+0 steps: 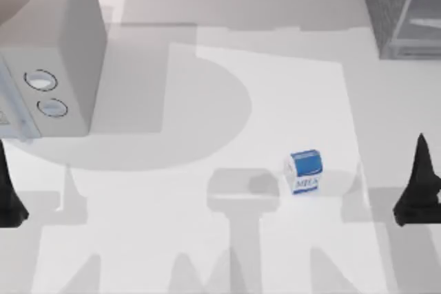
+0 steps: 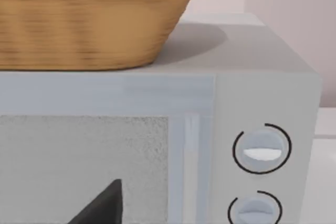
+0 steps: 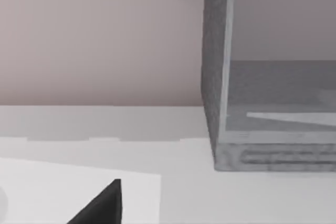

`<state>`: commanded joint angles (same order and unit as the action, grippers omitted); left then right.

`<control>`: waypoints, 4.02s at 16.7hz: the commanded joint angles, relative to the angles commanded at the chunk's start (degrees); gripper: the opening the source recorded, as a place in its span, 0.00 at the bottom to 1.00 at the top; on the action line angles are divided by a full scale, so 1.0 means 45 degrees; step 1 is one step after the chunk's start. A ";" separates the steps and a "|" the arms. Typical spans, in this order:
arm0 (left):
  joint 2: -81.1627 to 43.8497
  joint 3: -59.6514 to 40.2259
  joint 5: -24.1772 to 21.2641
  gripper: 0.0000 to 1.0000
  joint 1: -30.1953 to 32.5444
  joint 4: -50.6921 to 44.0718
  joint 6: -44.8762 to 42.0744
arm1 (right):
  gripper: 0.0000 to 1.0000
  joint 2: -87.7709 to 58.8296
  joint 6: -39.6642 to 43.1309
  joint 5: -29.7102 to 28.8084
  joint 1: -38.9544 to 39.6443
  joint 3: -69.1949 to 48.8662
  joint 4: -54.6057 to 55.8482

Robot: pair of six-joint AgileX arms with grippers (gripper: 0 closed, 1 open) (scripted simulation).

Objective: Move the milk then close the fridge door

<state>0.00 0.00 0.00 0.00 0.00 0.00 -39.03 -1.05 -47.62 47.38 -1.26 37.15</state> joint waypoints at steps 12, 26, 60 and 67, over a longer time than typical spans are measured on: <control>0.0000 0.0000 0.0000 1.00 0.0000 0.0000 0.0000 | 1.00 -0.1933 -0.0200 -0.1078 0.1269 -0.0234 0.1769; 0.0000 0.0000 0.0000 1.00 0.0000 0.0000 0.0000 | 1.00 -1.5583 -0.1837 0.1472 0.1218 -0.2687 0.9787; 0.0000 0.0000 0.0000 1.00 0.0000 0.0000 0.0000 | 0.00 -1.8061 -0.1625 0.3171 -0.0201 -0.4670 1.0391; 0.0000 0.0000 0.0000 1.00 0.0000 0.0000 0.0000 | 0.00 -1.8061 -0.1625 0.3171 -0.0201 -0.4670 1.0391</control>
<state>0.00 0.00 0.00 0.00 0.00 0.00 -120.31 -8.36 -33.34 46.47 -22.27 83.91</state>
